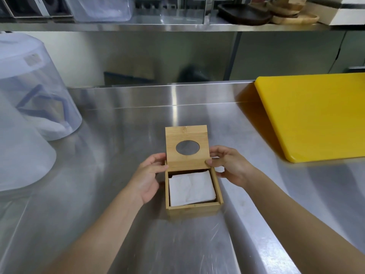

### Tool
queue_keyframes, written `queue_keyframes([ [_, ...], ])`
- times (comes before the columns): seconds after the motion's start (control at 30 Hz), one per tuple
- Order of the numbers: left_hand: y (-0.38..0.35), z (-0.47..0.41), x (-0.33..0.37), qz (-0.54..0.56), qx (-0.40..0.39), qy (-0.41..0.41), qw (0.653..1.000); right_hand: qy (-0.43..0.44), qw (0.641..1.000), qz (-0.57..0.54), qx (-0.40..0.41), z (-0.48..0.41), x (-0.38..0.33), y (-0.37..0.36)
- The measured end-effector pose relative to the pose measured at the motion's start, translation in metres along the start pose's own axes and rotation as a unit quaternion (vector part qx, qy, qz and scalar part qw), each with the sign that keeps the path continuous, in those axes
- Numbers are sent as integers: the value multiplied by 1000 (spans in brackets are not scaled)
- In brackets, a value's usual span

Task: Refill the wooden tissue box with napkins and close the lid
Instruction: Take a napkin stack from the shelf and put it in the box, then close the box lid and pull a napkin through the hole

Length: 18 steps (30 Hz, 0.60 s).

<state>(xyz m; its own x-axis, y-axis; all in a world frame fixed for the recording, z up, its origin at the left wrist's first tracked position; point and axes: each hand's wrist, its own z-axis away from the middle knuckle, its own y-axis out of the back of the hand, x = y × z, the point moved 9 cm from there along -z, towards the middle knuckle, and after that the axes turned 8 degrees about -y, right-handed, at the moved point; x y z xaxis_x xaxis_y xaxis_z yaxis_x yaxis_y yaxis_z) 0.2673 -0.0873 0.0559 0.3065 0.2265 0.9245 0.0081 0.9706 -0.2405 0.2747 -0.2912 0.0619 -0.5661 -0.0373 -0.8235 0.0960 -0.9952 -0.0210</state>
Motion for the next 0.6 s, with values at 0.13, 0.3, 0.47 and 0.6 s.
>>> queue_keyframes([
  [0.13, -4, -2, 3, 6, -26, -6, 1000, 14, 1000, -12, 1, 0, -6, 3],
  [0.3, -8, 1, 7, 1, -25, -14, 1000, 11, 999, -39, -12, 2, -4, -1],
  [0.47, -3, 6, 1, 47, 31, 52, 997, -53, 987, -151, 0, 11, 14, -3],
  [0.6, -26, 24, -15, 42, -117, 171, 977, -109, 990, -67, -62, 20, 31, -23],
])
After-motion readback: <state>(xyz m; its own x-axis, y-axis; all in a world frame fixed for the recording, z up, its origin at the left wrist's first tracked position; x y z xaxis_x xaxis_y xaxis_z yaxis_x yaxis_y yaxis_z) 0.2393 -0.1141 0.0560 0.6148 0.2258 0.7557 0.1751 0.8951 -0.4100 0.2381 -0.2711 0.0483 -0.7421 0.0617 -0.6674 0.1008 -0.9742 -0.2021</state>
